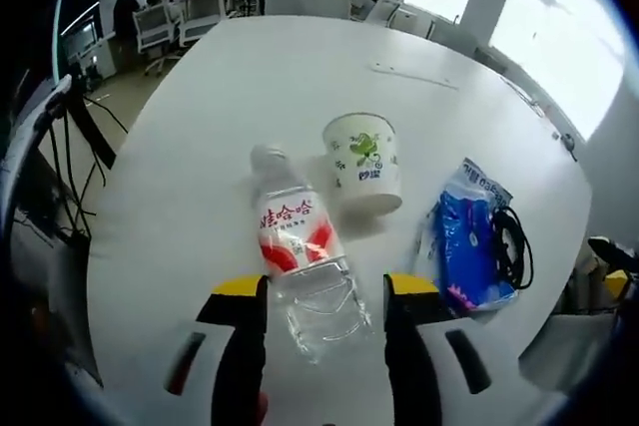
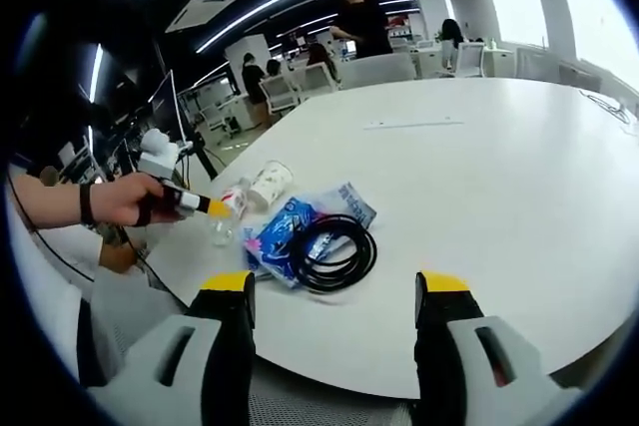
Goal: Arrange the tabletop items into an orderly group along one side of the table until the central work area is clear of visible clutter.
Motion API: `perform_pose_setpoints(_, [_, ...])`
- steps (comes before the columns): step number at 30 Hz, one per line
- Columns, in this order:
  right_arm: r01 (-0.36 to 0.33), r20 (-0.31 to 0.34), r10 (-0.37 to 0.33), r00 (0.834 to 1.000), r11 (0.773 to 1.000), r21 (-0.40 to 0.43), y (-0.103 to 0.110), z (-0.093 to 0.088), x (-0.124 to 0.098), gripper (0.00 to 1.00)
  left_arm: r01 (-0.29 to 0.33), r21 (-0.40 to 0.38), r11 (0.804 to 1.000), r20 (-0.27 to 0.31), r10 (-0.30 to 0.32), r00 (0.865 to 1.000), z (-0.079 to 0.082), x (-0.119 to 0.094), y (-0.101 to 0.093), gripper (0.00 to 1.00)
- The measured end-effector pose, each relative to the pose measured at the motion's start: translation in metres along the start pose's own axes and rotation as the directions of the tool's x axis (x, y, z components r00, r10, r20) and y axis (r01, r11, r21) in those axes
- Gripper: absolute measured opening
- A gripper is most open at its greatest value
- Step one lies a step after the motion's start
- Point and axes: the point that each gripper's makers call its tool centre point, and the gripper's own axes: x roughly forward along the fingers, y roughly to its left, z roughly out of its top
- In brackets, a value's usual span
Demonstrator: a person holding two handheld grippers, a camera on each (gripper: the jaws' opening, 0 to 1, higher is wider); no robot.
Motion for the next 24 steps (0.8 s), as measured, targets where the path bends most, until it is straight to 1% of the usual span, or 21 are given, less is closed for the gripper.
perform_pose_setpoints(3, [-0.001, 0.001, 0.001, 1.000, 1.000, -0.003, -0.001, 0.002, 0.001, 0.64, -0.013, 0.002, 1.000, -0.021, 0.013, 1.000, -0.006, 0.001, 0.003, 0.42])
perform_pose_setpoints(4, [-0.002, 0.001, 0.002, 1.000, 1.000, -0.003, -0.001, 0.003, 0.001, 0.64, 0.000, -0.015, 1.000, -0.016, 0.000, 1.000, -0.006, 0.001, 0.002, 0.41])
perform_pose_setpoints(5, [-0.003, 0.002, 0.003, 1.000, 1.000, -0.004, 0.000, 0.004, 0.002, 0.64, -0.006, -0.014, 1.000, -0.020, 0.005, 1.000, -0.006, 0.001, 0.002, 0.40])
perform_pose_setpoints(8, [-0.007, -0.006, 0.007, 1.000, 1.000, -0.017, 0.001, 0.004, 0.003, 0.64, -0.032, 0.013, 0.999, -0.029, 0.032, 0.999, -0.007, -0.003, 0.005, 0.37])
perform_pose_setpoints(13, [-0.012, -0.003, 0.012, 1.000, 1.000, -0.012, 0.002, 0.004, 0.005, 0.64, -0.035, 0.017, 0.999, -0.025, 0.036, 0.999, -0.014, -0.007, 0.009, 0.35])
perform_pose_setpoints(19, [-0.021, -0.015, 0.021, 1.000, 1.000, -0.018, 0.006, 0.001, 0.007, 0.64, -0.049, 0.063, 0.997, -0.031, 0.051, 0.998, -0.022, -0.013, 0.009, 0.35])
perform_pose_setpoints(24, [-0.022, -0.015, 0.021, 1.000, 1.000, -0.015, 0.006, -0.001, 0.007, 0.64, -0.046, 0.060, 0.997, -0.034, 0.048, 0.998, -0.028, -0.018, 0.010, 0.35])
